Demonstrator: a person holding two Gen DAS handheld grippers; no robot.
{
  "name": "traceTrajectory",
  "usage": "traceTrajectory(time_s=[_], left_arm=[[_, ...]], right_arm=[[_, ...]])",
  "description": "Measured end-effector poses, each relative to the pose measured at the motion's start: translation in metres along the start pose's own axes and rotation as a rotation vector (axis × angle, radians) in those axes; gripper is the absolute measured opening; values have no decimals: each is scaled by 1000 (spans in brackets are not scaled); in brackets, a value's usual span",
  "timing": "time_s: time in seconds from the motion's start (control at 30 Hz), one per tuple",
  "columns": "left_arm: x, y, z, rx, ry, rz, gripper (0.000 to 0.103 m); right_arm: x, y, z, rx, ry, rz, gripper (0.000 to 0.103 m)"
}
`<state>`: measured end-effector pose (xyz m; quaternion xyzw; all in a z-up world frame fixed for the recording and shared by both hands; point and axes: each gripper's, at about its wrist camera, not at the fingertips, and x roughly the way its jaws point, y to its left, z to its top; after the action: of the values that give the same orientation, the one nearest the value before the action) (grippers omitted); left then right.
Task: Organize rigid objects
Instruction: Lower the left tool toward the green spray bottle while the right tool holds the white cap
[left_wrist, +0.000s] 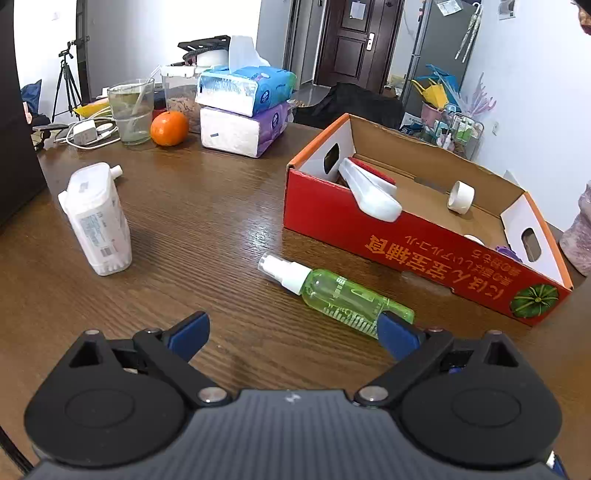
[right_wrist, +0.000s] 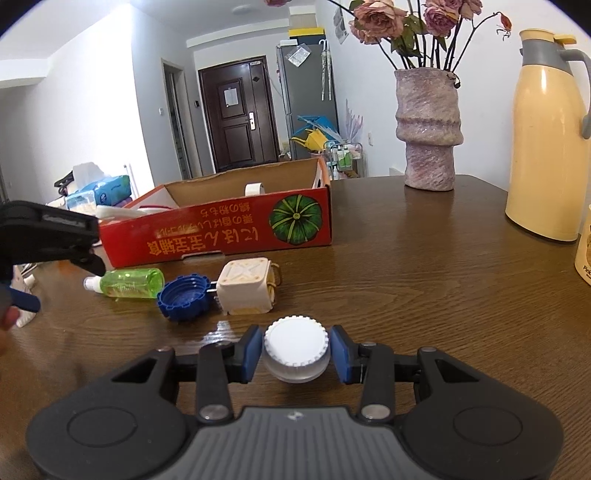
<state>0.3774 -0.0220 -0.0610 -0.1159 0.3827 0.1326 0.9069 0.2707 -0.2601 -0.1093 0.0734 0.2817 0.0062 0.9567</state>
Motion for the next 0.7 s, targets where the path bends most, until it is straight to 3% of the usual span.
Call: traceTrajectory(time_s=[0.13,0.37,0.7], left_arm=[[8,6,2,-22,15,-11,100],[17,3,10,-46,13,-21,101],[45,-19,15,-47,35,31,101]], right_arm=[[0,-8,10,41,-31,21,40],[20,-15,39,26,-68,-17,40],[54,-19,53,26,-57,-11,40]])
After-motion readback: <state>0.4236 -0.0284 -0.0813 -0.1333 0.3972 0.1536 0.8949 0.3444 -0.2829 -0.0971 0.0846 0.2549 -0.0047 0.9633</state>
